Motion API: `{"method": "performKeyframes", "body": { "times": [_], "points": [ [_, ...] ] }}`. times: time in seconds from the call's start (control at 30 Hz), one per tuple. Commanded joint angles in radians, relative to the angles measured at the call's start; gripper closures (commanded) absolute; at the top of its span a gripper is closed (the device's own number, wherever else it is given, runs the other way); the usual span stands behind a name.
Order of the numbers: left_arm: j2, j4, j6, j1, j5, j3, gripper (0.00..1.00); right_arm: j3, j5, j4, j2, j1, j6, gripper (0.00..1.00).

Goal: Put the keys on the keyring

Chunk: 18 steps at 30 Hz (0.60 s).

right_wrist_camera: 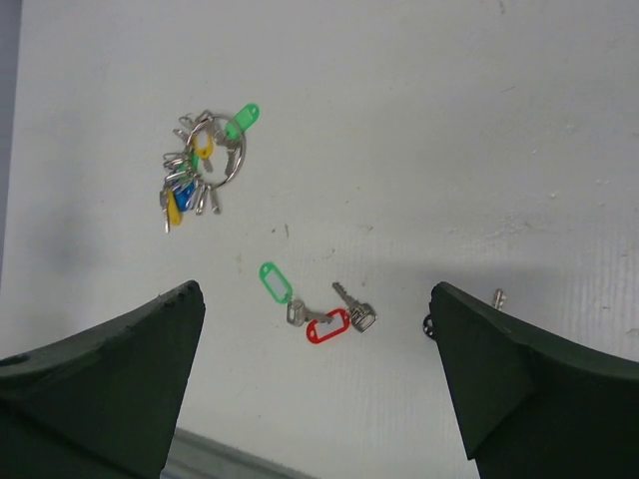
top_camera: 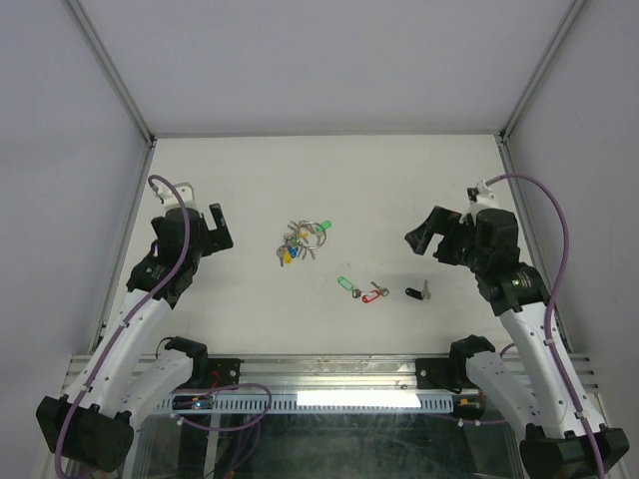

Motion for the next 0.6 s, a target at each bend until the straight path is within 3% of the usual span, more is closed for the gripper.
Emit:
{"method": "performKeyframes", "body": {
  "times": [0.0, 0.27, 0.57],
  "points": [
    [0.021, 0.024, -0.035, 0.01, 0.024, 0.05, 0.01, 0.09, -0.155, -0.132, -0.017, -0.008, 0.035, 0.03],
    [0.017, 0.028, -0.064, 0.011, 0.146, 0.039, 0.01, 0.148, -0.203, -0.18, -0.007, -0.008, 0.035, 0.03],
    [-0.01, 0.073, 0.02, 0.012, 0.22, 0.047, 0.01, 0.194, -0.126, -0.097, 0.186, 0.052, 0.006, 0.07]
  ]
}}
